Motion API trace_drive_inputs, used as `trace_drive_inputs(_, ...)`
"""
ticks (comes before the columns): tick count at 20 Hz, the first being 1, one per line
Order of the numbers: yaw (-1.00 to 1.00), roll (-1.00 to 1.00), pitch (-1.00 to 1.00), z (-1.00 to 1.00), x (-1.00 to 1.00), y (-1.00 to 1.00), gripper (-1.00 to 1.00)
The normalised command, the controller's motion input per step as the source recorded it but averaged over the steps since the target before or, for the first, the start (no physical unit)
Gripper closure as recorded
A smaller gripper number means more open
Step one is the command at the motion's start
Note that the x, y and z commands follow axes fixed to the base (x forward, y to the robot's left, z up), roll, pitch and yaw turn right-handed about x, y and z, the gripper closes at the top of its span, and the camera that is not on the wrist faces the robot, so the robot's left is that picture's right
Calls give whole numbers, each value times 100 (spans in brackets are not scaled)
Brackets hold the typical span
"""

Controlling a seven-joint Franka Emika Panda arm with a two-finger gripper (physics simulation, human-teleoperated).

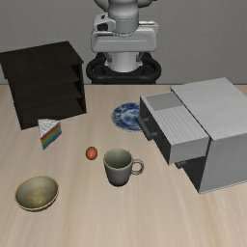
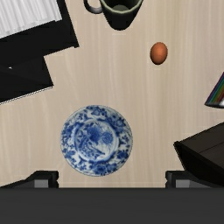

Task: Pick up the mug and place it on the top of the cabinet

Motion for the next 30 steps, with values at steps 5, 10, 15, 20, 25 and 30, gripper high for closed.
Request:
trace_drive_inputs(5, 0, 0, 0, 0, 100, 0, -100)
trace_drive_inputs(10, 0, 0, 0, 0, 100, 0, -100)
trace_drive_inputs(15, 0, 0, 0, 0, 100, 0, -100)
trace_drive_inputs(20, 0, 0, 0, 0, 100, 0, -100)
trace_drive_inputs(25, 0, 0, 0, 0, 20, -80, -100)
trace_drive_inputs(30, 0, 0, 0, -80, 0, -20, -100)
